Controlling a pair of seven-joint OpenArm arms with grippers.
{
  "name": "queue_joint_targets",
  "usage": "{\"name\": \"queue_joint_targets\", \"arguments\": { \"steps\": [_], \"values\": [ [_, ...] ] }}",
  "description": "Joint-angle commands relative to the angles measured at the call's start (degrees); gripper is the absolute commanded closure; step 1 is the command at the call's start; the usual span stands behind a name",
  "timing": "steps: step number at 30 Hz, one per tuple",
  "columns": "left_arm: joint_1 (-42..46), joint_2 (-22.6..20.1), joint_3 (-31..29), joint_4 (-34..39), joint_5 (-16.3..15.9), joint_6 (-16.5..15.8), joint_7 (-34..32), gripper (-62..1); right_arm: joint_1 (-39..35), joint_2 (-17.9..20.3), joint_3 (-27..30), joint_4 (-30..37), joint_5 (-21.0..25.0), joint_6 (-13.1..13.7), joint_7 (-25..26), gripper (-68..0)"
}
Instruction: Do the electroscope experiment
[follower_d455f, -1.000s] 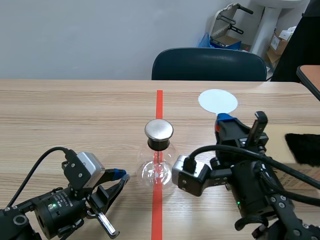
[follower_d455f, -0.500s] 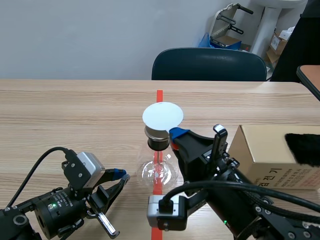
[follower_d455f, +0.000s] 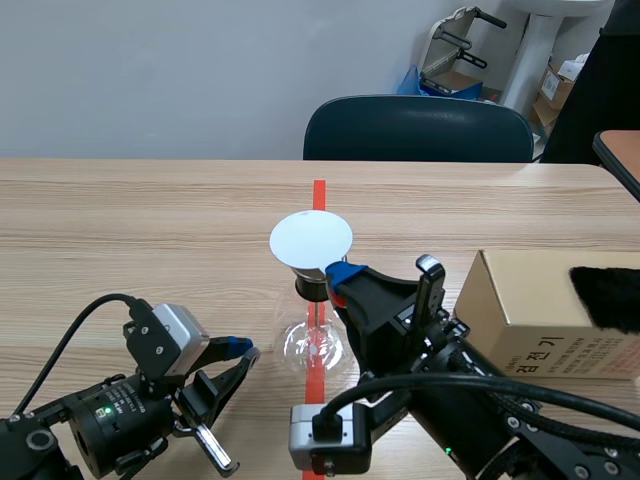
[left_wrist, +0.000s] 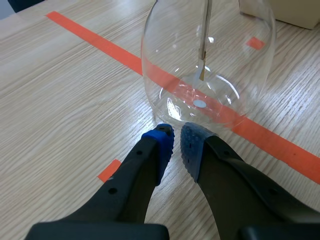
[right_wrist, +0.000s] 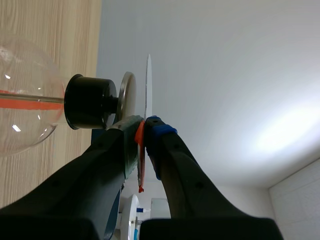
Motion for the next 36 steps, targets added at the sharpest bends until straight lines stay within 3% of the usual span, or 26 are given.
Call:
{"name": "queue_joint_targets", "arguments": {
  "steps": [1,8,13,17,27,36],
  "values": [
    [-0.07,0.31,-0.04,0.79,-0.37,0.04,-1.29,-8.7,0.04,0.26,0.44,0.42,0.02,-0.42,-0.04,-1.0],
    [-0.04,0.28,-0.04,0.79,-0.37,0.04,-1.27,-8.7,0.04,0.26,0.44,0.42,0.04,-0.42,-0.31,-1.0],
    [-0.04,0.28,-0.04,0.79,-0.37,0.04,-1.27,-8.7,0.04,0.26,0.44,0.42,0.04,-0.39,-3.45,-1.0],
    [-0.04,0.28,-0.04,0.79,-0.37,0.04,-1.27,-8.7,0.04,0.26,0.44,0.42,0.04,-0.39,-10.40,-1.0],
    [-0.04,0.28,-0.04,0.79,-0.37,0.02,-1.25,-8.7,0.04,0.28,0.44,0.42,0.04,-0.39,-33.40,-1.0],
    [-0.04,0.28,-0.04,0.79,-0.37,0.02,-1.27,-8.7,0.04,0.28,0.44,0.42,0.04,-0.39,-40.83,-1.0]
  ]
}}
